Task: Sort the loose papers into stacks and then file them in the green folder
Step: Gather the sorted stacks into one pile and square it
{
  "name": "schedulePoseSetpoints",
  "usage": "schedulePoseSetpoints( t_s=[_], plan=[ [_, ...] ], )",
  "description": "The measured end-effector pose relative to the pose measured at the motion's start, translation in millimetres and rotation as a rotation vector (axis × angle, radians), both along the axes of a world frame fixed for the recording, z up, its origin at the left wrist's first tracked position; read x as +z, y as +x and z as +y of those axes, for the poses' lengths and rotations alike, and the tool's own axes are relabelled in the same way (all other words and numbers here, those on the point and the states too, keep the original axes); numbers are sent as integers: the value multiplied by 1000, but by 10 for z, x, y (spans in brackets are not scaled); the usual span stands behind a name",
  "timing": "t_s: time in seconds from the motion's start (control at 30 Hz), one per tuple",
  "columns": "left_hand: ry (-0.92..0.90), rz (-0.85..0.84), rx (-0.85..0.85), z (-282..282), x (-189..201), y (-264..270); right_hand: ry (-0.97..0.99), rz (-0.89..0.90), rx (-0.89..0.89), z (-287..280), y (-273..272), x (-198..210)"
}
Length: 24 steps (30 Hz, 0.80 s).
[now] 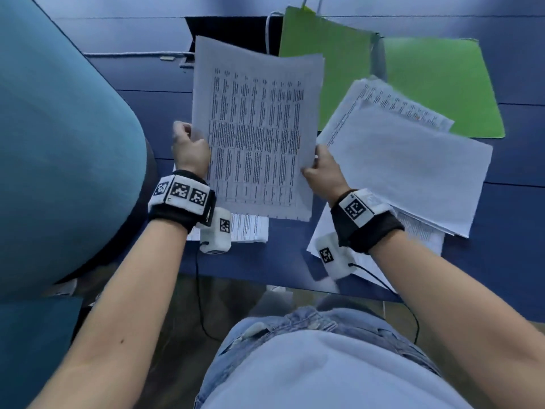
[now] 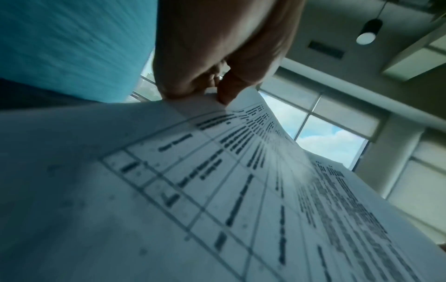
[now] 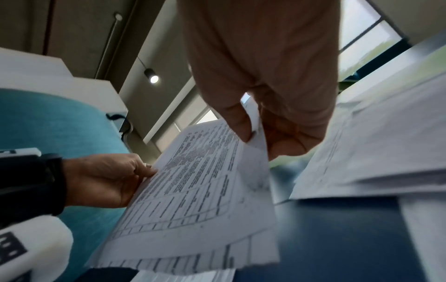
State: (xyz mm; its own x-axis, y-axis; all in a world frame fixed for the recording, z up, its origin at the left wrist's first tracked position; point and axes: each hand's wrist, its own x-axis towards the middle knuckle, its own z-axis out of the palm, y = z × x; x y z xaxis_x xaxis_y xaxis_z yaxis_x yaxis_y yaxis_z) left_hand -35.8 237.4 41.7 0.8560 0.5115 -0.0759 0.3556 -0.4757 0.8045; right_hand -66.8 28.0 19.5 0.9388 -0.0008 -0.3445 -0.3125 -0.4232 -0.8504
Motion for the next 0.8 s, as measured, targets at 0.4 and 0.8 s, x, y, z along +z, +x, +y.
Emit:
schedulePoseSetpoints(
  t_s=[0.4, 0.8],
  plan=[
    [131, 163, 66, 809, -504, -139, -215, 229, 224, 815, -91, -293],
    [242, 443, -72, 697, -770, -148, -447, 268, 176, 1033, -147, -410]
  ],
)
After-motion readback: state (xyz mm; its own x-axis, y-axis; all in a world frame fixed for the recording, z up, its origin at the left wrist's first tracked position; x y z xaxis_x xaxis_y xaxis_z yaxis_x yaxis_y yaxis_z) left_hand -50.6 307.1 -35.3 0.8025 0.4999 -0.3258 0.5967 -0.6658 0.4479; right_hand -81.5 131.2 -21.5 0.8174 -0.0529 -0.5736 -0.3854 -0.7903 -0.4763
